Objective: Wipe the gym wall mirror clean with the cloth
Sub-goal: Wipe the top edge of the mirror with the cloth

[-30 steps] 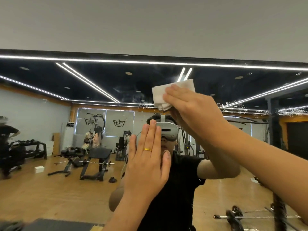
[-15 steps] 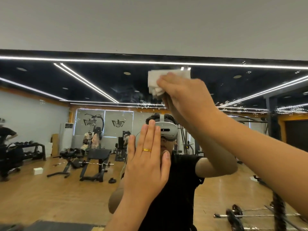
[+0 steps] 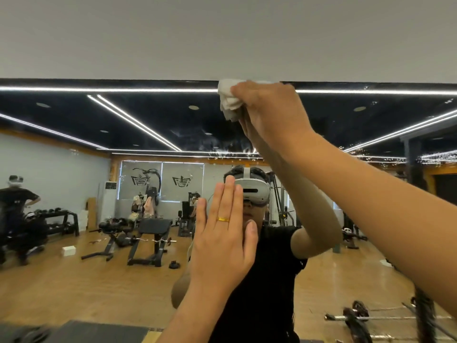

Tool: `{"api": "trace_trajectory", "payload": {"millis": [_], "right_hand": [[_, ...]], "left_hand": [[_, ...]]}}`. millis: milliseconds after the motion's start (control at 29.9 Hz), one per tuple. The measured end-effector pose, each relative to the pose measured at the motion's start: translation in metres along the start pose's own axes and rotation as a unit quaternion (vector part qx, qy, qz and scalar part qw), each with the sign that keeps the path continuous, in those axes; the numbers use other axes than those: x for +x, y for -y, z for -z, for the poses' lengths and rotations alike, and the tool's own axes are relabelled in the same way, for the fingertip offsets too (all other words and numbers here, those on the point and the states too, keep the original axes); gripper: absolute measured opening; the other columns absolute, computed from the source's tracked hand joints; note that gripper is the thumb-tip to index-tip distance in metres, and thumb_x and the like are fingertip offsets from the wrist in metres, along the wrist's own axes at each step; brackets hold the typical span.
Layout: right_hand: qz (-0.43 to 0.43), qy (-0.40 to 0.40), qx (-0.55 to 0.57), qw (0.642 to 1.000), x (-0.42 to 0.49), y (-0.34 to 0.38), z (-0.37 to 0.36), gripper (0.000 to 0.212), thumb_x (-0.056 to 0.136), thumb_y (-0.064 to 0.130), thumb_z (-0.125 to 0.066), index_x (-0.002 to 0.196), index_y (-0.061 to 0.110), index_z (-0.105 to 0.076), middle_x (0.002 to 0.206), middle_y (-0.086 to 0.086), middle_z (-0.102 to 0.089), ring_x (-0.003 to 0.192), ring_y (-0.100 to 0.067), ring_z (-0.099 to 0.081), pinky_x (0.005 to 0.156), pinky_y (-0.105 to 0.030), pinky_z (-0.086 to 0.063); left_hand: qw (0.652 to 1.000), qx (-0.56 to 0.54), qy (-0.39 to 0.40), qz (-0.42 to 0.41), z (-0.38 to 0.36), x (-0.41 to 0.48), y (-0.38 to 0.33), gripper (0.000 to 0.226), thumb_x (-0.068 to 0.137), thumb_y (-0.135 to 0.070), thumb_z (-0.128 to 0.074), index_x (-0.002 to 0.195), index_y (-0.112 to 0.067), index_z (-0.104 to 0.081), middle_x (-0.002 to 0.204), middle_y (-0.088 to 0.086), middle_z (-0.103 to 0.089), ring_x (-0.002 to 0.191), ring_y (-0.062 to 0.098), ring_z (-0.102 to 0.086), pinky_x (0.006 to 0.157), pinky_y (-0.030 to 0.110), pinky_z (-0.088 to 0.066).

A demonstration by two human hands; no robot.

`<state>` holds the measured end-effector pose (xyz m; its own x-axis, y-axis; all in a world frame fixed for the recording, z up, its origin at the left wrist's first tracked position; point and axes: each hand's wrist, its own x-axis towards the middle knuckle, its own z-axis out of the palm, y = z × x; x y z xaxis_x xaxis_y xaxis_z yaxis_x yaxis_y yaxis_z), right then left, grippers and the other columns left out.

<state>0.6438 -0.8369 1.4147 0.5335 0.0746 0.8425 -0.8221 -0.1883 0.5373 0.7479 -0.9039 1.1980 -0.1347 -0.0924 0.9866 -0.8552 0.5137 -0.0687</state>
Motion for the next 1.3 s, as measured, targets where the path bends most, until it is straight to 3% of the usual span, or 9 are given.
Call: {"api": "trace_trajectory", "payload": {"millis": [167, 334, 401, 501, 669, 903, 1036, 1170, 1304], "right_hand": [[0.059, 0.071, -0.022, 0.995, -0.050, 0.006, 0.005, 0.030, 0.092, 0.013, -0.075, 0.121, 0.009, -0.070, 0.119, -0.009, -0.073, 0.100, -0.032, -0.074, 0.082, -0.049, -0.063], [0.025, 0.008, 0.004, 1.000, -0.016, -0.003, 0.004, 0.041, 0.098, 0.035, -0.048, 0.120, 0.011, -0.073, 0.108, -0.006, -0.076, 0.087, -0.023, -0.073, 0.079, -0.026, -0.053], [-0.004, 0.000, -0.003, 1.000, 0.000, -0.008, -0.003, 0.044, 0.098, 0.042, -0.047, 0.118, 0.013, -0.073, 0.107, -0.005, -0.076, 0.087, -0.022, -0.072, 0.080, -0.034, -0.060], [-0.004, -0.015, 0.001, 1.000, -0.008, -0.002, -0.008, 0.025, 0.097, 0.027, -0.068, 0.117, 0.013, -0.074, 0.109, -0.005, -0.076, 0.091, -0.023, -0.074, 0.078, -0.041, -0.063], [0.071, 0.058, -0.023, 0.996, -0.064, -0.001, -0.002, 0.045, 0.081, 0.006, -0.085, 0.124, 0.008, -0.072, 0.128, -0.012, -0.071, 0.116, -0.033, -0.070, 0.084, -0.053, -0.063], [0.048, 0.188, 0.048, 0.980, -0.073, -0.015, 0.011, 0.058, 0.096, 0.002, -0.065, 0.151, 0.011, -0.049, 0.159, -0.008, -0.045, 0.152, -0.025, -0.034, 0.126, -0.048, -0.027], [0.011, 0.250, 0.117, 0.961, -0.084, -0.020, 0.013, 0.065, 0.098, 0.000, -0.050, 0.159, 0.011, -0.034, 0.169, -0.005, -0.024, 0.159, -0.019, -0.012, 0.130, -0.042, -0.012], [-0.061, 0.181, 0.195, 0.962, -0.083, -0.014, 0.026, 0.053, 0.095, 0.011, -0.043, 0.147, 0.013, -0.055, 0.155, -0.003, -0.050, 0.142, -0.018, -0.046, 0.118, -0.015, -0.028], [-0.084, 0.097, 0.202, 0.971, -0.120, -0.006, 0.053, 0.037, 0.097, 0.009, -0.049, 0.129, 0.011, -0.068, 0.128, -0.005, -0.069, 0.118, -0.017, -0.065, 0.102, -0.029, -0.053]], "left_hand": [[1.000, -0.002, -0.003, -0.001, 0.002, 0.000, -0.001, 0.067, 0.104, -0.038, -0.037, 0.162, -0.007, -0.025, 0.171, 0.010, -0.015, 0.159, 0.023, -0.011, 0.126, 0.052, -0.013], [1.000, -0.003, -0.001, -0.002, 0.001, 0.000, 0.000, 0.068, 0.104, -0.038, -0.037, 0.162, -0.008, -0.023, 0.172, 0.009, -0.014, 0.159, 0.023, -0.009, 0.126, 0.052, -0.013], [1.000, -0.001, -0.003, -0.002, 0.001, 0.000, 0.000, 0.068, 0.104, -0.039, -0.038, 0.162, -0.008, -0.023, 0.172, 0.009, -0.014, 0.159, 0.022, -0.009, 0.126, 0.051, -0.013], [1.000, -0.005, -0.013, -0.004, 0.000, 0.000, 0.001, 0.068, 0.103, -0.039, -0.038, 0.162, -0.008, -0.024, 0.172, 0.008, -0.015, 0.159, 0.022, -0.010, 0.126, 0.051, -0.012], [1.000, -0.019, -0.017, -0.003, 0.000, 0.001, 0.001, 0.067, 0.104, -0.038, -0.038, 0.162, -0.007, -0.025, 0.171, 0.009, -0.015, 0.159, 0.023, -0.010, 0.127, 0.051, -0.012], [0.991, -0.128, -0.037, 0.025, 0.012, 0.006, -0.003, 0.061, 0.104, -0.031, -0.038, 0.161, -0.011, -0.030, 0.169, 0.004, -0.025, 0.158, 0.013, -0.014, 0.128, 0.048, -0.012], [0.984, -0.157, -0.089, 0.001, 0.040, 0.037, -0.014, 0.060, 0.101, -0.015, -0.037, 0.160, -0.010, -0.027, 0.168, 0.007, -0.027, 0.158, 0.015, -0.015, 0.130, 0.040, -0.006], [0.991, -0.118, -0.057, -0.020, 0.041, 0.074, -0.006, 0.060, 0.101, -0.017, -0.030, 0.161, -0.010, -0.028, 0.168, 0.007, -0.027, 0.158, 0.018, -0.015, 0.128, 0.038, 0.001], [0.997, -0.072, -0.037, -0.021, 0.037, 0.085, 0.000, 0.055, 0.105, -0.024, -0.035, 0.160, -0.018, -0.033, 0.165, 0.009, -0.035, 0.155, 0.024, -0.026, 0.125, 0.049, -0.005]]}}
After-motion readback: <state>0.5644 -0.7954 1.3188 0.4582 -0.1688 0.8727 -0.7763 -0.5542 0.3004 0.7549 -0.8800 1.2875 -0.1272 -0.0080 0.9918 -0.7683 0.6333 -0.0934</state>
